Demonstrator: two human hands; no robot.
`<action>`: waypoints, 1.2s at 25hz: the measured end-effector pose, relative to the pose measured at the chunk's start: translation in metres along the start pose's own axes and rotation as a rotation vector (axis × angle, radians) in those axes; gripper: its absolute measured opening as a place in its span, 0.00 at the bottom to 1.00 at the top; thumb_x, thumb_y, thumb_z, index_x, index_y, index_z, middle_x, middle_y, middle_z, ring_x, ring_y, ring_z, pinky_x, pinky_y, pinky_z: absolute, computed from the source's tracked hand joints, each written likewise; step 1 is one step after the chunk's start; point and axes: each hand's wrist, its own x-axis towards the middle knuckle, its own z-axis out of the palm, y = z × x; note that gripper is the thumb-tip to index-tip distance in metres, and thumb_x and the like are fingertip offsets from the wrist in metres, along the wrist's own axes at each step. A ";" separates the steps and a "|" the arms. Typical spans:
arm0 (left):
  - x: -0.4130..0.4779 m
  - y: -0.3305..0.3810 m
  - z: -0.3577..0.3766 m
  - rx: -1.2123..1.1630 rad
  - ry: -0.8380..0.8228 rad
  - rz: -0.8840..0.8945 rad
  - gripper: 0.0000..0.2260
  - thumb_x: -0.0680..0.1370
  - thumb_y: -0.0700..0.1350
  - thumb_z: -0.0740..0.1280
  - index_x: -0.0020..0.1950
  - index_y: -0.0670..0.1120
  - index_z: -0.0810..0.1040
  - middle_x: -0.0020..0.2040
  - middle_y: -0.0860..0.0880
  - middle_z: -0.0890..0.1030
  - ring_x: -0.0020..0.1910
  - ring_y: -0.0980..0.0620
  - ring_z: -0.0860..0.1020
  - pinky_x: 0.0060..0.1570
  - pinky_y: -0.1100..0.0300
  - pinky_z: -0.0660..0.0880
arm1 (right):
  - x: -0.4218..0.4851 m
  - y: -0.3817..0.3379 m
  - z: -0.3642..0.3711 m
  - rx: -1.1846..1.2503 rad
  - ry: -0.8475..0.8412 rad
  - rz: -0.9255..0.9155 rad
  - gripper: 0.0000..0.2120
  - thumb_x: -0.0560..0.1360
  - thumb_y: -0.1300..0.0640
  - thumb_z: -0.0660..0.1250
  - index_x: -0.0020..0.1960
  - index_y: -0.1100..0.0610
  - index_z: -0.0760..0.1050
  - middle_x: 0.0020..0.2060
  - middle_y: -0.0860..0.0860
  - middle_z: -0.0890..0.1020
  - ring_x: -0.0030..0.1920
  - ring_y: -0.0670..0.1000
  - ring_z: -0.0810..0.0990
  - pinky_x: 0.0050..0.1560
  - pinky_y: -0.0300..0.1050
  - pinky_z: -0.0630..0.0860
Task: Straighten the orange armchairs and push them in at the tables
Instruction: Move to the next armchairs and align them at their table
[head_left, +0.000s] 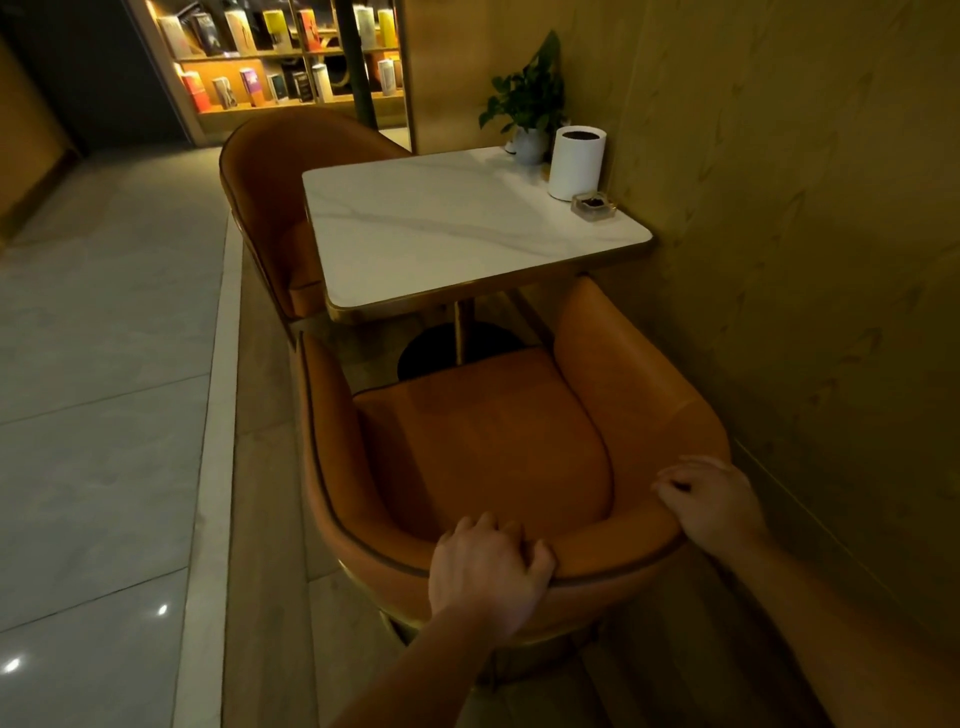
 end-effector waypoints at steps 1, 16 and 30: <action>0.005 0.003 -0.001 0.001 0.008 0.000 0.26 0.79 0.66 0.46 0.49 0.52 0.78 0.45 0.52 0.75 0.46 0.50 0.72 0.44 0.53 0.69 | 0.004 0.001 -0.003 -0.001 0.006 -0.002 0.08 0.76 0.50 0.69 0.50 0.50 0.85 0.55 0.45 0.83 0.65 0.50 0.73 0.70 0.56 0.64; 0.071 0.029 0.007 -0.002 0.105 0.007 0.26 0.78 0.67 0.45 0.48 0.53 0.77 0.41 0.53 0.74 0.42 0.52 0.72 0.42 0.55 0.75 | 0.070 0.020 -0.017 -0.009 -0.036 0.003 0.10 0.77 0.48 0.66 0.52 0.49 0.84 0.60 0.47 0.81 0.66 0.51 0.72 0.70 0.53 0.63; 0.086 0.037 0.009 -0.018 0.031 -0.058 0.26 0.78 0.69 0.47 0.53 0.55 0.78 0.47 0.53 0.75 0.47 0.52 0.72 0.47 0.52 0.74 | 0.080 0.019 -0.029 -0.017 -0.072 -0.016 0.10 0.77 0.46 0.64 0.47 0.45 0.84 0.56 0.46 0.80 0.65 0.50 0.71 0.68 0.51 0.63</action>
